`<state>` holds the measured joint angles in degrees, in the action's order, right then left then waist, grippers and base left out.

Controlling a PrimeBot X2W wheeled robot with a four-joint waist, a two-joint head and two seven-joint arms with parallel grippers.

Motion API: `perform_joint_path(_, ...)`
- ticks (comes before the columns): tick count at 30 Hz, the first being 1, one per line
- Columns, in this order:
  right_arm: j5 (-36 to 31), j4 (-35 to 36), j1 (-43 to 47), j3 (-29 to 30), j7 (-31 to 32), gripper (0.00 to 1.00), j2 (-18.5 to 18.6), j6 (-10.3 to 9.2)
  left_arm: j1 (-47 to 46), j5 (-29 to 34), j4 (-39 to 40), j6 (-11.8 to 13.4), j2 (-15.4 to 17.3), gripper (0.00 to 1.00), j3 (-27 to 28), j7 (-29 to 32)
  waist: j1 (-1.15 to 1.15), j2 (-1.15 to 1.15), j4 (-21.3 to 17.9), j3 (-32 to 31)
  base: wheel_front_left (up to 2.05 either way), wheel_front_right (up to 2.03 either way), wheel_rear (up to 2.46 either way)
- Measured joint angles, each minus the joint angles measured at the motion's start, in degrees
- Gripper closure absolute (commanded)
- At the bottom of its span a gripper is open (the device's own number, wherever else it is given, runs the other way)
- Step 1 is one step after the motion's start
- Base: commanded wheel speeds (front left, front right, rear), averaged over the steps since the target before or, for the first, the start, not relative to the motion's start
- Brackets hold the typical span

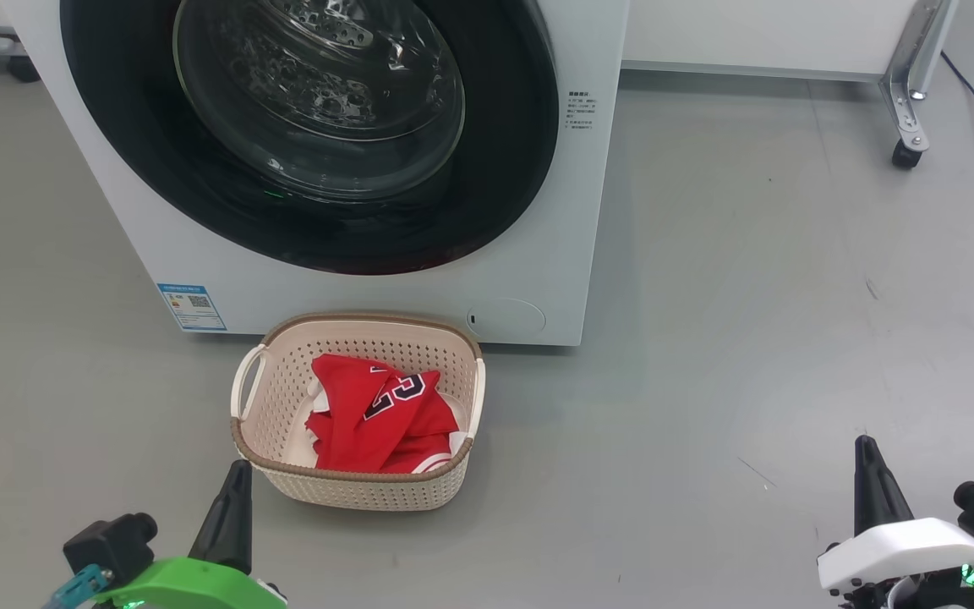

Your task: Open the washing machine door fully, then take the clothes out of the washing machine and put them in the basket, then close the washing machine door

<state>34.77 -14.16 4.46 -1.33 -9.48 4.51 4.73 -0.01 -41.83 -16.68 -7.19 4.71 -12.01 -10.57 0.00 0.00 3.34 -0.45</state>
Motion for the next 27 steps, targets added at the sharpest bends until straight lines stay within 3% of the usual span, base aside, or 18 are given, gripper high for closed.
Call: perform_joint_path(27, 19.50, -0.65, -2.97, 3.37, 5.73, 1.00, -0.87, 0.74, -0.26, -18.03, 0.38, 0.00, -0.15, 1.00, 4.86, 5.53, 0.00, 0.00, -1.20, 0.21, 0.00, 0.00, 0.00)
